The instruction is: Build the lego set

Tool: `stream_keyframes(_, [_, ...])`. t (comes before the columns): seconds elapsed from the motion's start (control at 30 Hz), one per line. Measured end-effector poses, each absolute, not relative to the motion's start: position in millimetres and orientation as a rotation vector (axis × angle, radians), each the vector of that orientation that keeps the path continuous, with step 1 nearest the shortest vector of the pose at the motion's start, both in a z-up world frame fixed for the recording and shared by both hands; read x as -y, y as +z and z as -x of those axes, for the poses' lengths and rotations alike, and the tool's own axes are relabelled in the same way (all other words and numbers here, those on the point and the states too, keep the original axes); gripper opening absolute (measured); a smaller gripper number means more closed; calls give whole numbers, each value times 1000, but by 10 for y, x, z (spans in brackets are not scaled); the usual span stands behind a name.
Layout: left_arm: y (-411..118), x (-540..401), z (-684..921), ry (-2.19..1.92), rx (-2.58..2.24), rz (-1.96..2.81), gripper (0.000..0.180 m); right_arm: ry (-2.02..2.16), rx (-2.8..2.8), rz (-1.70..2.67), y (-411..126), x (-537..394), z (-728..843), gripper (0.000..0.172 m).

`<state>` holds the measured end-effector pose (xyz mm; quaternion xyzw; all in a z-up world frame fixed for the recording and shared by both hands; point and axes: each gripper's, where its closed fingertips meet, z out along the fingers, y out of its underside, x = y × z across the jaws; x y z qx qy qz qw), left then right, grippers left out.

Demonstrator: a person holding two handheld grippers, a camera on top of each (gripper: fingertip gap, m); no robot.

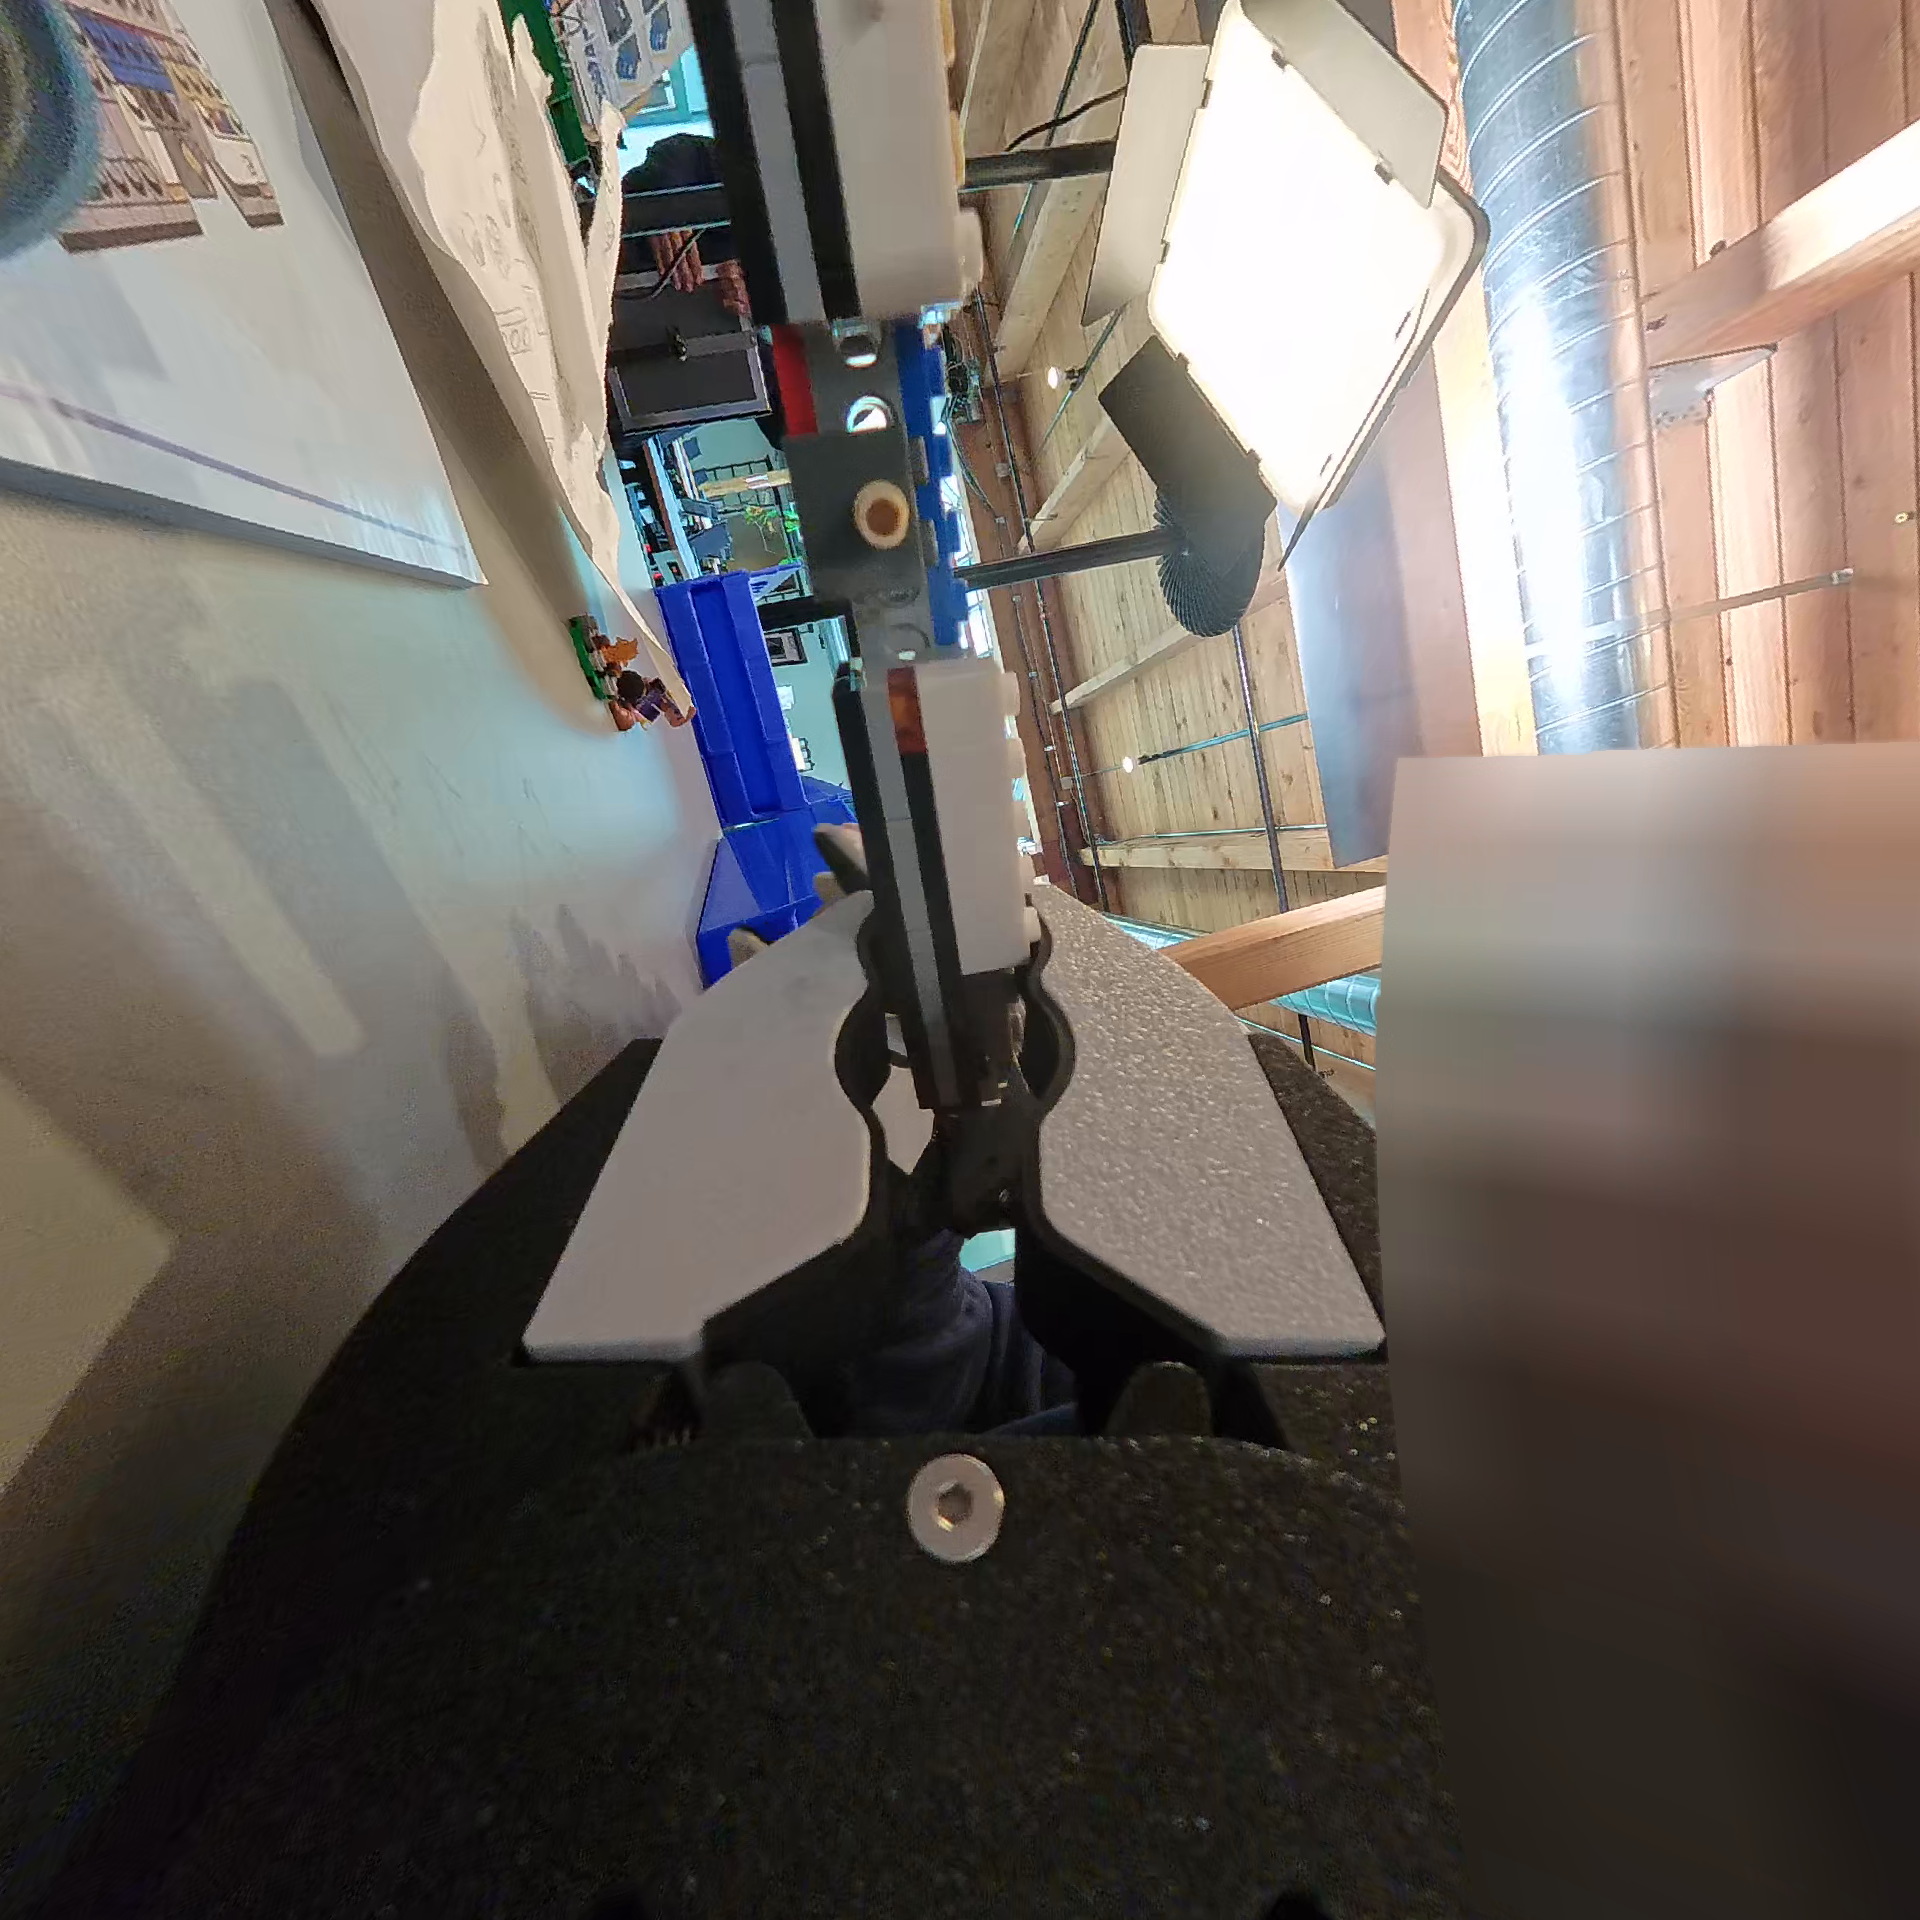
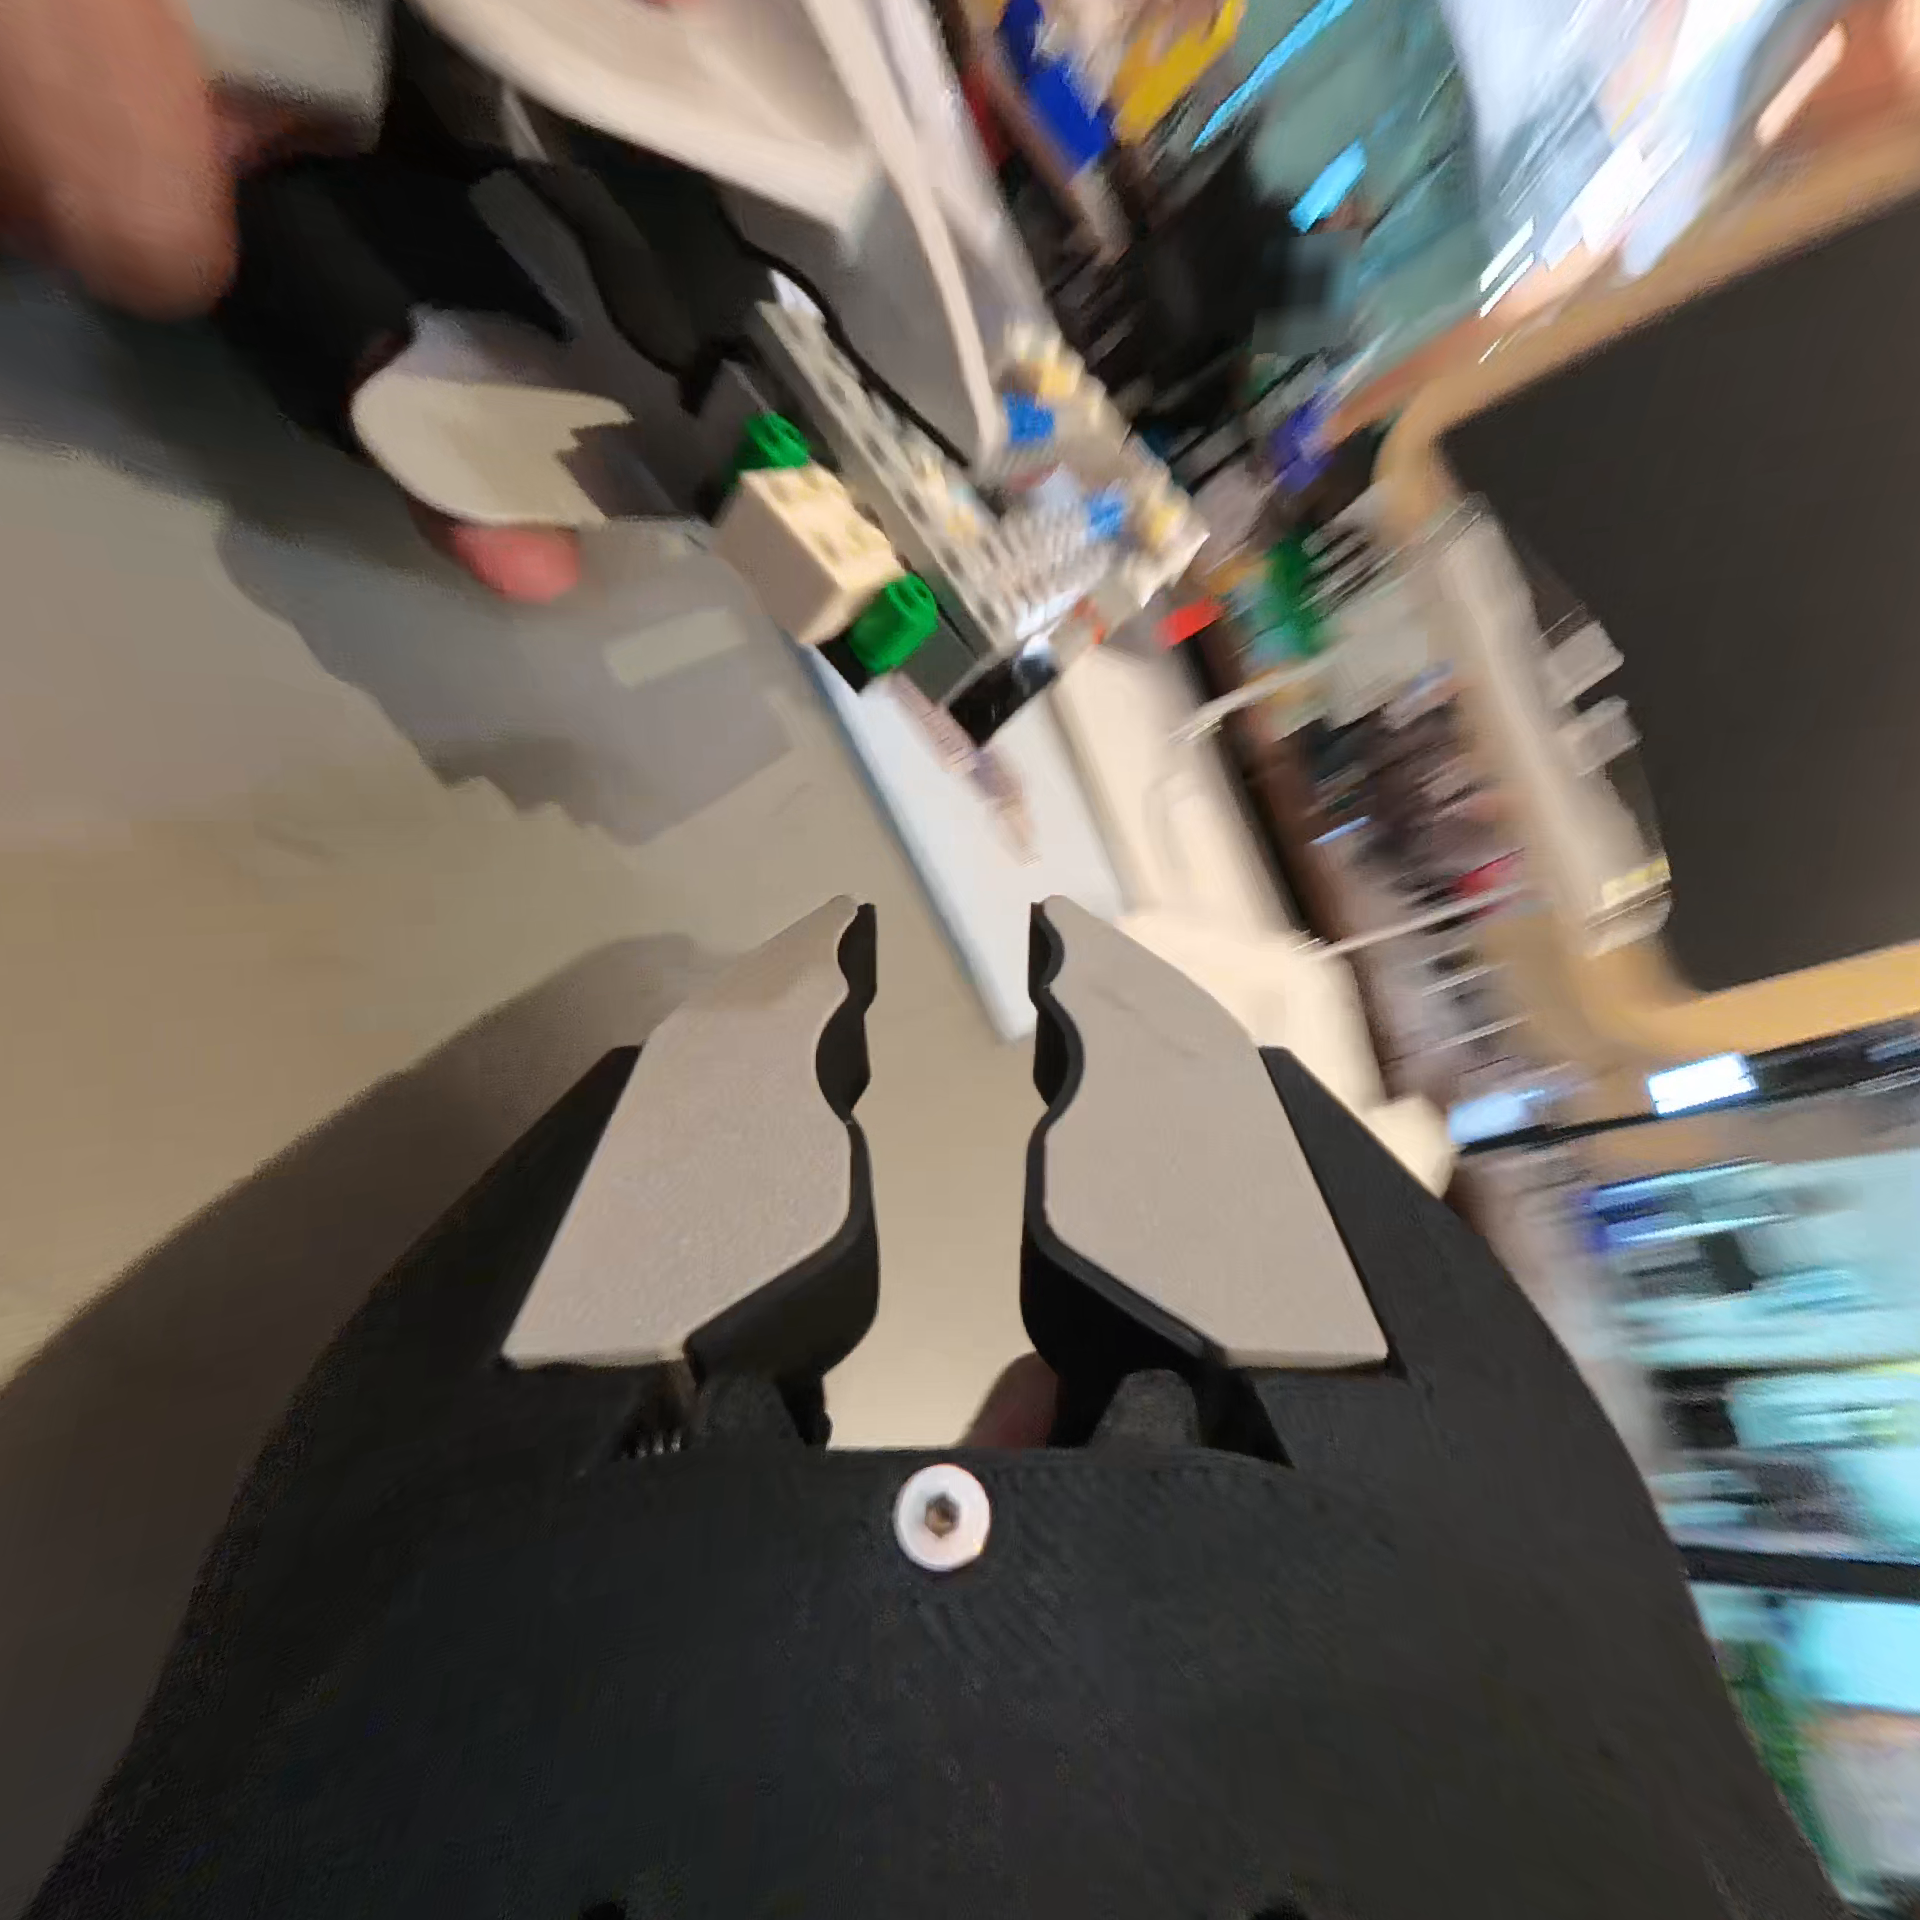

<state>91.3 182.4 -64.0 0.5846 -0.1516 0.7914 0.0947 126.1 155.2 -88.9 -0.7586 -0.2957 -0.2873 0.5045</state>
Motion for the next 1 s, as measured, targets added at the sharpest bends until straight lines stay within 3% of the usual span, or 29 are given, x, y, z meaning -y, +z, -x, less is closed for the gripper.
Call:
stream_keyframes(0.2, [-601, -1845, -904, 2377, 443, -1707, 21, 22, 278, 2069, -1004, -1483, -1193, 28])
stream_keyframes(0.47, [-537, -1859, -899, 2454, 453, -1677, 21, 855, -283, 1817, -577, -1479, -960, 30])
stream_keyframes(1.0, [-535, -1798, -940, 2534, 415, -1686, 21, 1050, -718, 1608, -632, -1569, -997, 39])
